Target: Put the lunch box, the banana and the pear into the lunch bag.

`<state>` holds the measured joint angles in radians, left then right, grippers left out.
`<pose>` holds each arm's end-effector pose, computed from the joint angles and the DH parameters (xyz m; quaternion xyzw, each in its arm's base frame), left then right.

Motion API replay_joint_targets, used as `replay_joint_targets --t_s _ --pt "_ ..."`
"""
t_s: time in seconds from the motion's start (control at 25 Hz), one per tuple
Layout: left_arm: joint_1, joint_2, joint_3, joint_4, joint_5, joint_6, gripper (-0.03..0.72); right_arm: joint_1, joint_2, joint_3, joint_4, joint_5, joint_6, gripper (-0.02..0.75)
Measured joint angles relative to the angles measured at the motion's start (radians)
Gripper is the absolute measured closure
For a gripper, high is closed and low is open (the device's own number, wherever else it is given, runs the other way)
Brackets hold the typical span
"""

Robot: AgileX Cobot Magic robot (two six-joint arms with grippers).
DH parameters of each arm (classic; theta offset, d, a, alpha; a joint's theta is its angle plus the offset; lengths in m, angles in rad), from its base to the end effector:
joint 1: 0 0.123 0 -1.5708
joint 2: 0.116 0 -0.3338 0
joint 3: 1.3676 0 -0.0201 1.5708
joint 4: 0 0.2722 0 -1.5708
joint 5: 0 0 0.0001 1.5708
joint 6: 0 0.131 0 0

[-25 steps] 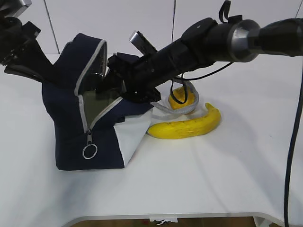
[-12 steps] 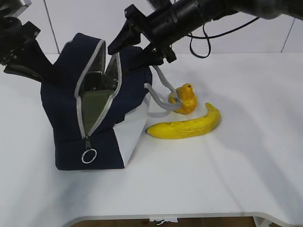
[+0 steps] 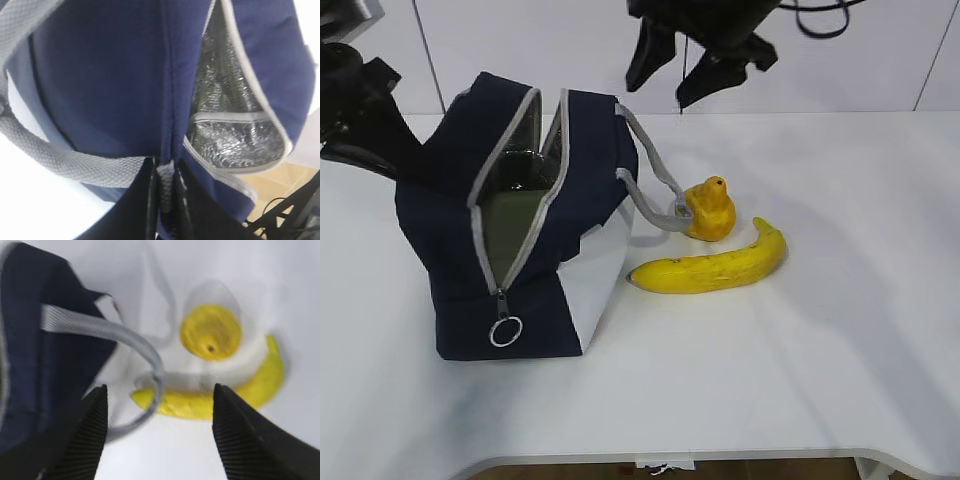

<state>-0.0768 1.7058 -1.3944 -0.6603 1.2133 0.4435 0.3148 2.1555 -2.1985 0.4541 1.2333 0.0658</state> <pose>0.3689 -0.1039 0.3007 0.1530 0.9360 -0.2939 0.1186 0.4965 0.2187 0.3289 -0.0946 0.9434 0.2626 0.1793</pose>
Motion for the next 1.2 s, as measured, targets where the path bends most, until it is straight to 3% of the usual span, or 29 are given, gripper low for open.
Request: replay_joint_targets --t_s 0.28,0.68,0.84,1.2 --pt "0.000 0.000 0.000 0.031 0.000 0.000 0.669 -0.002 -0.179 0.169 -0.243 0.006 0.142 0.230" --pt "0.000 0.000 0.000 0.036 0.000 0.001 0.669 -0.002 -0.244 0.515 -0.374 0.008 0.363 0.230" --pt "0.000 0.000 0.000 0.036 0.000 0.001 0.669 -0.002 -0.237 0.546 -0.460 0.002 0.560 0.230" --pt "0.000 0.000 0.000 0.036 0.000 0.001 0.669 -0.002 -0.160 0.545 -0.466 -0.007 0.841 0.230"
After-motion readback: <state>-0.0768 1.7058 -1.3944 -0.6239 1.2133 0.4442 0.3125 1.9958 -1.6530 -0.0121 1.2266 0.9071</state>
